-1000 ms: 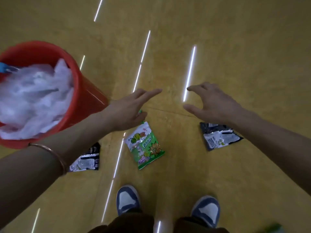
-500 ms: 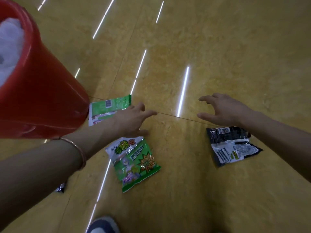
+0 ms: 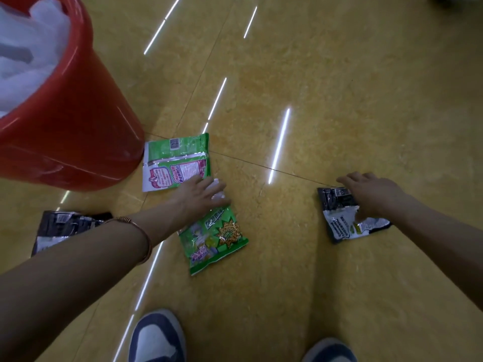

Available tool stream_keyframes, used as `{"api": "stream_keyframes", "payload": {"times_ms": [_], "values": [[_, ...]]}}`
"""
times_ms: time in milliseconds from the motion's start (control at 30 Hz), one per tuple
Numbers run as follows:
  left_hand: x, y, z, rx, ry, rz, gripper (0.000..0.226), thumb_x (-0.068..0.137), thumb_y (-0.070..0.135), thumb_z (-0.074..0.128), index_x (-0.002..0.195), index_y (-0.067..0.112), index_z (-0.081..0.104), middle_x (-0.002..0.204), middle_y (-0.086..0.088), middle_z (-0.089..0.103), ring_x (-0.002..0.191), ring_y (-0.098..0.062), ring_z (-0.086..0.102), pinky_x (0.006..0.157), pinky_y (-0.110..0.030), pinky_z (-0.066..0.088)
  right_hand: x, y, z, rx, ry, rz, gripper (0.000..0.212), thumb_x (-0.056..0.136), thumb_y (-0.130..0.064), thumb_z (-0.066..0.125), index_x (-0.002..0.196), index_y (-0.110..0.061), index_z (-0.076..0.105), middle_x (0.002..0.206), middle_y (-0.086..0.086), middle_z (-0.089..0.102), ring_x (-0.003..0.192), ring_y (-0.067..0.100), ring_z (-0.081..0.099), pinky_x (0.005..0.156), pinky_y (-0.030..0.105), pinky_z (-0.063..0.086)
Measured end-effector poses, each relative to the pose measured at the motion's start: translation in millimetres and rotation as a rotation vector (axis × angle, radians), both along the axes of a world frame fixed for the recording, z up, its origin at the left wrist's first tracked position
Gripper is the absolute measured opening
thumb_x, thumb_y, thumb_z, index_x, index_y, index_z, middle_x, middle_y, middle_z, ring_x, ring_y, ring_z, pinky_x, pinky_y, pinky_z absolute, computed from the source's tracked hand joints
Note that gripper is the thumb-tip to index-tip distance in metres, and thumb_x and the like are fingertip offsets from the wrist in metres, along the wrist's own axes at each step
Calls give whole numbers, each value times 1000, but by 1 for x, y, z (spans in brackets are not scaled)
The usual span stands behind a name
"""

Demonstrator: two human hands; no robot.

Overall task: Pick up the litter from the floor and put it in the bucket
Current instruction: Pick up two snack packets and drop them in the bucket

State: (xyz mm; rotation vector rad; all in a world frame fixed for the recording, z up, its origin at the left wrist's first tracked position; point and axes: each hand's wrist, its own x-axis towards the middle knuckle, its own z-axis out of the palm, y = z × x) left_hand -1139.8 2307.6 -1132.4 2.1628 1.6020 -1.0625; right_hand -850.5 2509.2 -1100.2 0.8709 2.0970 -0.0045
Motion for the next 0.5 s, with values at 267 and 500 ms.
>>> {"api": "stream_keyframes", "payload": {"times_ms": [267,500], "values": [[11,9,-3,-35,49,-168,71,88,18,57,145,14,14,154,-7,16,144,-31,5,116,-44,8,23,-16,-21,83,41,11,92,76,-44,73,145,-15,19,145,4,36,132,23,36,103,36,38],[2,-3,-8,2,3,-142,93,70,49,73,139,18,19,139,-9,34,131,-30,24,110,-43,17,25,-24,-30,32,-3,12,76,77,-47,71,137,-17,35,133,4,44,123,22,42,98,33,39]]}}
